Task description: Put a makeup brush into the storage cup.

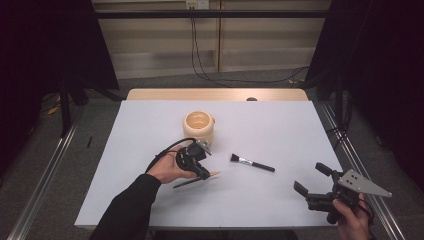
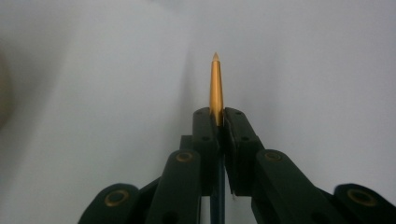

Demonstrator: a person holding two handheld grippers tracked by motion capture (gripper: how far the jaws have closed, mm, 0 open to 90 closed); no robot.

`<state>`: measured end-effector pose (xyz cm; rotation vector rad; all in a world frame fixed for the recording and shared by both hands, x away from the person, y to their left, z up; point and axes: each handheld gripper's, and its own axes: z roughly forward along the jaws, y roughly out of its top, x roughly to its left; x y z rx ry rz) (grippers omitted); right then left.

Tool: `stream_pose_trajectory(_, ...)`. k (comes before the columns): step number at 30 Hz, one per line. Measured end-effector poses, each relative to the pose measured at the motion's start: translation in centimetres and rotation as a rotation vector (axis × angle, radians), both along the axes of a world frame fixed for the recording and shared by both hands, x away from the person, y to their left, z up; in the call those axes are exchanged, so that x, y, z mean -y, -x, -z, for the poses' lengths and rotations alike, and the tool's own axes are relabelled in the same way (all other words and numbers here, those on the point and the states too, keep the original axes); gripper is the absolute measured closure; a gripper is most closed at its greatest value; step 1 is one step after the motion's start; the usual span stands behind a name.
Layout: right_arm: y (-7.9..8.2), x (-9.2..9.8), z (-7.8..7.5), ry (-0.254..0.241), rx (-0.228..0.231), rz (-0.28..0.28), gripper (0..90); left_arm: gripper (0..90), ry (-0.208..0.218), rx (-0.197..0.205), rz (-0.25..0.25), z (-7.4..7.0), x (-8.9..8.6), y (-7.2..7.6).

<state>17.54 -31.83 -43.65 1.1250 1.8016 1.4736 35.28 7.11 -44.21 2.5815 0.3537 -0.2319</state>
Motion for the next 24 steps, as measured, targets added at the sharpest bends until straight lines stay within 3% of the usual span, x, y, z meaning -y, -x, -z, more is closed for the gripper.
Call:
stream_pose_trajectory(8,0.0,0.0,0.0,0.005,0.002,-0.002,0.0,84.0,0.05,0.005,-0.039,-0.8,-0.7,0.1)
stream_pose_trajectory(9,0.0,0.0,0.0,0.005,0.004,-0.001,0.0,84.0,0.073,0.029,-0.056,-1.0,-0.7,0.3)
stream_pose_trajectory(11,0.0,0.0,0.0,0.005,0.004,-0.001,0.0,84.0,0.089,0.021,-0.063,-1.1,-0.7,0.4)
stream_pose_trajectory(13,0.0,0.0,0.0,0.004,0.006,-0.002,0.0,84.0,0.089,0.047,-0.048,-1.5,-0.8,0.4)
stream_pose_trajectory(15,0.0,0.0,0.0,0.005,0.005,-0.002,0.0,84.0,0.119,0.049,-0.06,-1.6,-1.0,0.6)
stream_pose_trajectory(19,0.0,0.1,0.0,0.006,0.009,0.003,0.0,84.0,0.133,0.079,-0.08,-2.2,-1.4,0.9)
stream_pose_trajectory(20,0.1,0.0,0.0,0.004,0.007,0.001,0.0,84.0,0.161,0.069,-0.099,-2.3,-1.7,0.9)
stream_pose_trajectory(24,0.1,0.0,0.0,0.004,0.004,-0.001,0.0,84.0,0.193,0.081,-0.123,-2.3,-2.2,1.1)
